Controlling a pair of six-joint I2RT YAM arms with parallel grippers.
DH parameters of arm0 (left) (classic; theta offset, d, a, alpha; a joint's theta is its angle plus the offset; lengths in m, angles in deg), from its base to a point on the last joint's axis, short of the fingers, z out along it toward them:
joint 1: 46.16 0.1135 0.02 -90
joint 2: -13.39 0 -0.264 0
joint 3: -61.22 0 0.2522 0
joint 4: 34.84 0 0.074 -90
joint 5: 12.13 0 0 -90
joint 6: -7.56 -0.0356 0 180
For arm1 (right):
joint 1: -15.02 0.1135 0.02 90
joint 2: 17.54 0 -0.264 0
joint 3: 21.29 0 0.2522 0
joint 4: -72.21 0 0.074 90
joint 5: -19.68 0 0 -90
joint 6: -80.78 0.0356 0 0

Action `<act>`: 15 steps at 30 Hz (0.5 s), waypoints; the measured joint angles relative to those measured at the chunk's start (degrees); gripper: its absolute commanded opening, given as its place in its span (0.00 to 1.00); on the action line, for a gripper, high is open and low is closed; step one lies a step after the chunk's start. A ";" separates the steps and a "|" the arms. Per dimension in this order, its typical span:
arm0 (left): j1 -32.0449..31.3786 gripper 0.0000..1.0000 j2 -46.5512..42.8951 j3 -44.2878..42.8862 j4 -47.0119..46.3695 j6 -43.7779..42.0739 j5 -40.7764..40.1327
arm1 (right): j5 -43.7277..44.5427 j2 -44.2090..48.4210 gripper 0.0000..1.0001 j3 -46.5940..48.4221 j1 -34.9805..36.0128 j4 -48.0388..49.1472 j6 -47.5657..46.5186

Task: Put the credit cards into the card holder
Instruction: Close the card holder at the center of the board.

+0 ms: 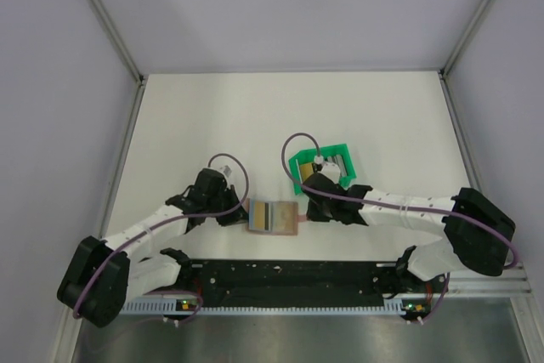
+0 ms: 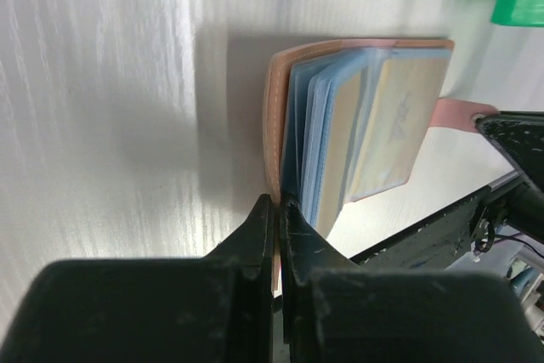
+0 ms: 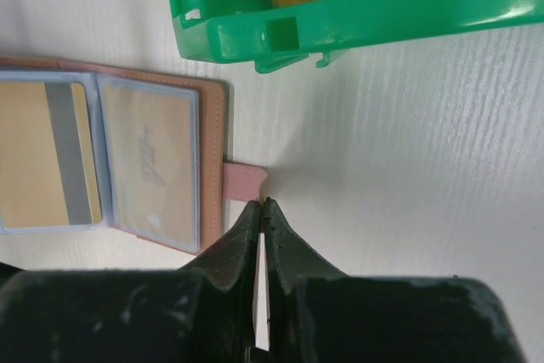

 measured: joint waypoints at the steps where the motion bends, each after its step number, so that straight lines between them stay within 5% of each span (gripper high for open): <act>1: 0.00 0.00 0.00 -1.51 1.86 -0.83 -0.42 | -0.50 0.07 0.00 -0.33 0.00 0.76 0.00; 15: 0.00 0.00 0.00 -12.35 15.67 -8.79 -2.51 | -6.64 0.15 0.00 -2.75 0.28 10.27 0.63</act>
